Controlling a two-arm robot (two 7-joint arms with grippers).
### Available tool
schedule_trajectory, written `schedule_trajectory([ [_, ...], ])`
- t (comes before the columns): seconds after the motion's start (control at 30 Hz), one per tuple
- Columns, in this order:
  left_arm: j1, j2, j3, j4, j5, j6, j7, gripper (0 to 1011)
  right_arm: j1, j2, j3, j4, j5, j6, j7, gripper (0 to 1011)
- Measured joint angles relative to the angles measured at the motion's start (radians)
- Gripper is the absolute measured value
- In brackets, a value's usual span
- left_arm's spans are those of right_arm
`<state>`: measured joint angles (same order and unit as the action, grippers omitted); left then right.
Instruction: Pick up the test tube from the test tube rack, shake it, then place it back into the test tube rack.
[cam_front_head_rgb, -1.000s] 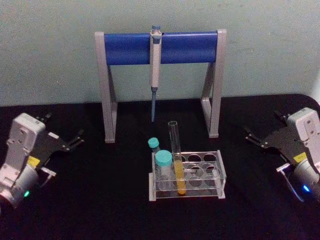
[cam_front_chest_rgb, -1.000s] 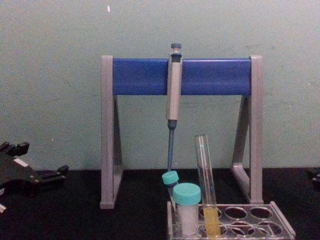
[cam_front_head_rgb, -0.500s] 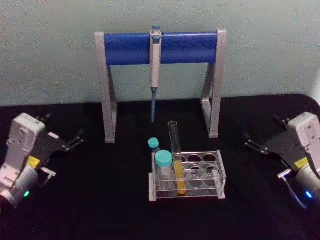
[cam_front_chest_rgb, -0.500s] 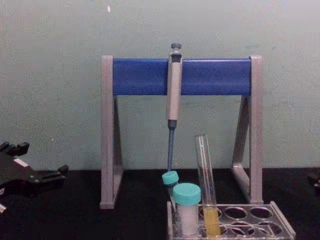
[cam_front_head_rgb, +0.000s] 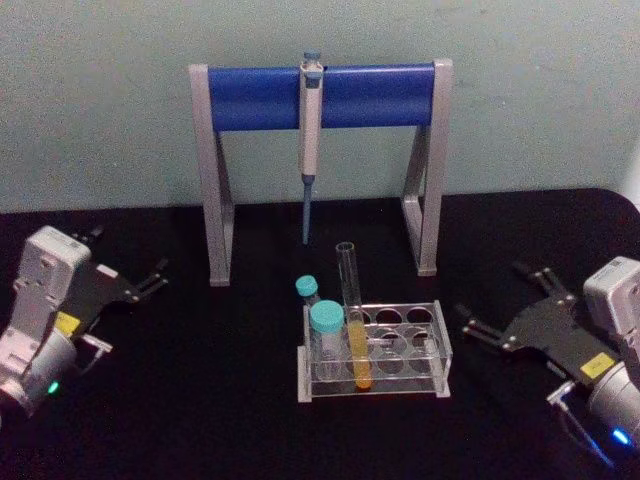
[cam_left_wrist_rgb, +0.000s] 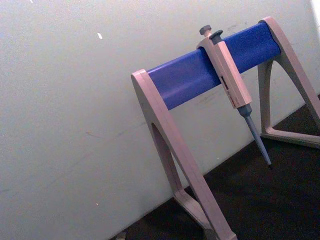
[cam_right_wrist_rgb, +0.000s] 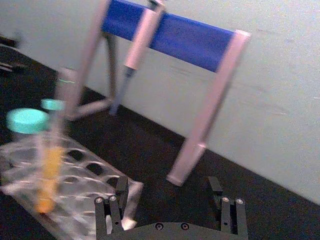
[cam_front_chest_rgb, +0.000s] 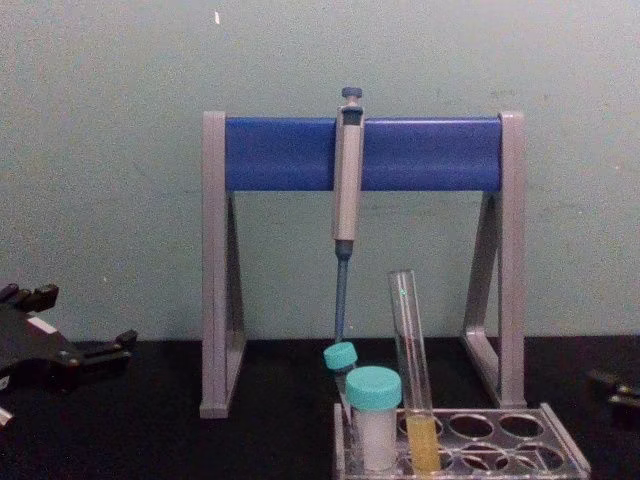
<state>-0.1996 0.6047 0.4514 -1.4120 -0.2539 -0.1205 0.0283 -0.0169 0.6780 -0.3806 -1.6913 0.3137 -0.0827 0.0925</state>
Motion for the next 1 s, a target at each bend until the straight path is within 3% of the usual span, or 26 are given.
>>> schedule_trajectory([
  [0.27, 0.0, 0.0, 0.0, 0.0, 0.0, 0.0, 0.0, 1001, -0.016, -0.006, -0.005, -0.06, 0.089, 0.027, 0.134, 1000],
  [0.57, 0.0, 0.0, 0.0, 0.0, 0.0, 0.0, 0.0, 1001, 0.039, -0.051, -0.034, -0.057, 0.167, 0.094, 0.273, 1000],
  [0.77, 0.0, 0.0, 0.0, 0.0, 0.0, 0.0, 0.0, 1001, 0.083, -0.092, -0.047, -0.034, 0.183, 0.137, 0.32, 1000],
  [1.0, 0.0, 0.0, 0.0, 0.0, 0.0, 0.0, 0.0, 1001, 0.127, -0.142, -0.052, 0.005, 0.178, 0.172, 0.327, 1000],
])
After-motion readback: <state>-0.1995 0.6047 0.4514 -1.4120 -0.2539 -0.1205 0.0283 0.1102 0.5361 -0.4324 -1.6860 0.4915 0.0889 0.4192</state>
